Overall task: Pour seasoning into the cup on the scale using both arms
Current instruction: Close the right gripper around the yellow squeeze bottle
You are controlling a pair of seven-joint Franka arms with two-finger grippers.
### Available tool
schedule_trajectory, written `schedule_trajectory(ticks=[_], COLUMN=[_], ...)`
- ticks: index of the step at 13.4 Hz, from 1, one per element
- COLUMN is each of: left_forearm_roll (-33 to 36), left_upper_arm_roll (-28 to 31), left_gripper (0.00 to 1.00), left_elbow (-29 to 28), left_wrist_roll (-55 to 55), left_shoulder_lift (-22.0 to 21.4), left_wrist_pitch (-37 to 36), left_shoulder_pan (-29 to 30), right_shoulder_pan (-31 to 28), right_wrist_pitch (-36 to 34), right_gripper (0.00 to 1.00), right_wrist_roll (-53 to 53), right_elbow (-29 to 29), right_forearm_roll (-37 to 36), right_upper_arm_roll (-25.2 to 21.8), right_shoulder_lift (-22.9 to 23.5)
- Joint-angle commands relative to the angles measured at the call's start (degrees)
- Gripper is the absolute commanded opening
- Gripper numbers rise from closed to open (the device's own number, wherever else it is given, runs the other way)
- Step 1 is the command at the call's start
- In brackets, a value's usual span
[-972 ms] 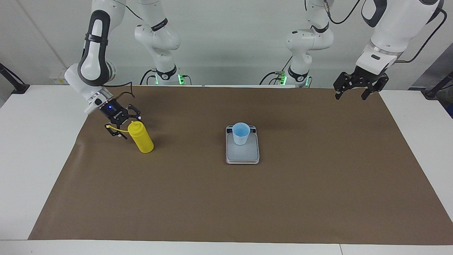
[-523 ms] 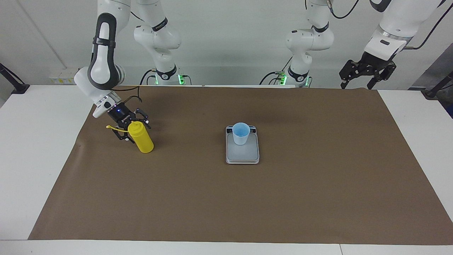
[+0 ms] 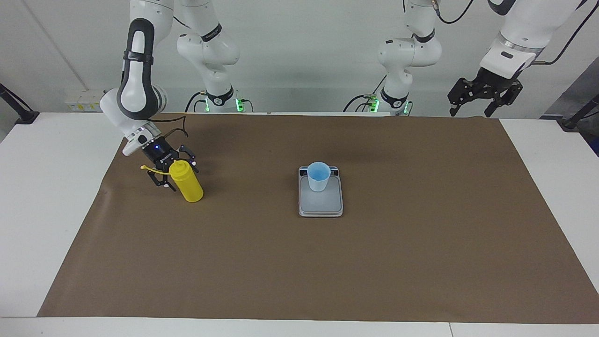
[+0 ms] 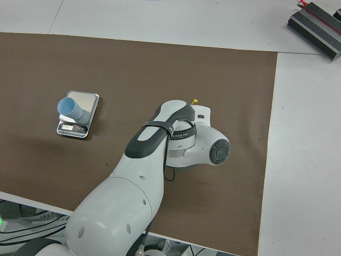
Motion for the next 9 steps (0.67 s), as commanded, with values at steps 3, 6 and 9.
schedule_trajectory(ticks=[3, 6, 9], left_forearm_roll=[-0.3, -0.3, -0.3], left_upper_arm_roll=[-0.4, -0.4, -0.3], left_gripper=[1.00, 1.00, 1.00], left_elbow=[-2.3, -2.3, -2.3], left_wrist_roll=[0.7, 0.7, 0.8], left_shoulder_lift=[-1.8, -1.8, -1.8], left_wrist_pitch=[1.2, 0.9, 1.0], left_shoulder_pan=[0.6, 1.1, 2.6], right_shoulder_pan=[1.2, 1.2, 1.2], right_wrist_pitch=[0.9, 0.8, 0.6], right_gripper=[0.87, 0.58, 0.35], right_wrist_roll=[-1.8, -1.8, -1.9], right_elbow=[0.4, 0.6, 1.6], right_forearm_roll=[1.9, 1.1, 0.0], right_upper_arm_roll=[0.1, 0.1, 0.0], right_shoulder_lift=[0.6, 0.7, 0.9])
